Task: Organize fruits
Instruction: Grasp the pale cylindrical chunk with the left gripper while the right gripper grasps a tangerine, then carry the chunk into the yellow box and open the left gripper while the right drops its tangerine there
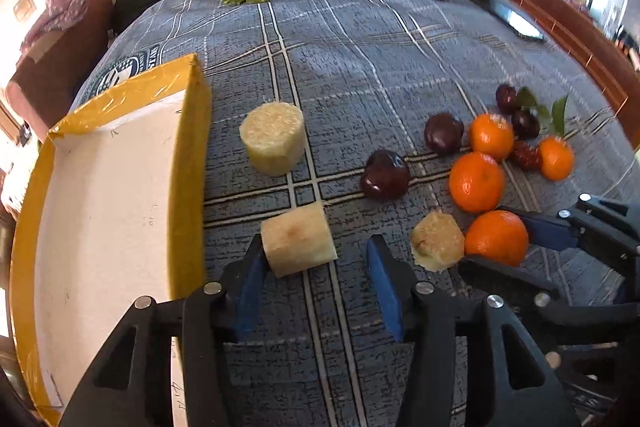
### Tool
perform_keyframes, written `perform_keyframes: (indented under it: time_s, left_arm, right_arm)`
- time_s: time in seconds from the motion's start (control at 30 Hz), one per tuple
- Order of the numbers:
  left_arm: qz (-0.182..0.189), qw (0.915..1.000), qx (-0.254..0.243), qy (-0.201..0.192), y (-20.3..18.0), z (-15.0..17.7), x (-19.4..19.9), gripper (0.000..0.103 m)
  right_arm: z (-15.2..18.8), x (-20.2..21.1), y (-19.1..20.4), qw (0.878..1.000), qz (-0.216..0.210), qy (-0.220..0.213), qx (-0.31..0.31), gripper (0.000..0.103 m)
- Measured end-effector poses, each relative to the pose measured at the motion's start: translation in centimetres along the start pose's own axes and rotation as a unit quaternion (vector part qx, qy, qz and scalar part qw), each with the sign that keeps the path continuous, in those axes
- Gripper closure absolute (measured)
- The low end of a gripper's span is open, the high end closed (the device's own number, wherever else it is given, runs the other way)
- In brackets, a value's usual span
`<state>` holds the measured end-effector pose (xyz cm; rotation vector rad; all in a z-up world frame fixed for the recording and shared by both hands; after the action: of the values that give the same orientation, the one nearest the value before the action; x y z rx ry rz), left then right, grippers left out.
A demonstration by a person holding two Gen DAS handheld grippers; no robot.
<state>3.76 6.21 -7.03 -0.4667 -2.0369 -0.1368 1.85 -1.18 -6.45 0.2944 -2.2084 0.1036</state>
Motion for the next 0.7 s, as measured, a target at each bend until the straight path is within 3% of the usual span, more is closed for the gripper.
perform_keyframes:
  time_s: [0.03, 0.13, 0.43, 0.57, 0.7]
  left_arm:
    - [-0.011, 0.9999, 0.001, -0.006, 0.2, -0.1, 0.2, 0.071]
    - [0.040, 0.9987, 0.027, -0.015, -0.2, 0.0, 0.7, 0.072]
    - [0.057, 0.9900, 0.083, -0.099, 1.8, 1.5, 7.6, 0.071]
    - [0.012, 0.9849, 0.113, -0.130, 5.9, 3.4, 11.5, 0.071]
    - [-0.042, 0.9755, 0.161, -0.145, 11.6, 6.7, 14.4, 0.071]
  right_arm:
    - [0.1, 0.1, 0.0, 1.000, -0.002, 0.000, -0.002, 0.063]
    - [0.4, 0.5, 0.0, 1.000, -0.007, 0.000, -0.004, 0.063]
    - [0.2, 4.3, 0.7, 1.000, -0.004, -0.027, -0.002, 0.063]
    - [-1.2, 6.6, 3.1, 0.998, -0.027, -0.048, 0.009, 0.063]
    - [-2.5, 8.0, 8.1, 0.995, -0.081, -0.054, 0.030, 0.062]
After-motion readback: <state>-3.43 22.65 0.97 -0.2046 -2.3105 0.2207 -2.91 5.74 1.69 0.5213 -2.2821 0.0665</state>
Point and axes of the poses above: each gripper's, at about its wrist camera, not at the fingertips, and x roughly against the way its jaws point, y to its left, z to its underside, the point moved 10 cm from there along -x, roughly the way its jaws point, and after that the axes turned 13 degrees about z, right-handed, at the moved point
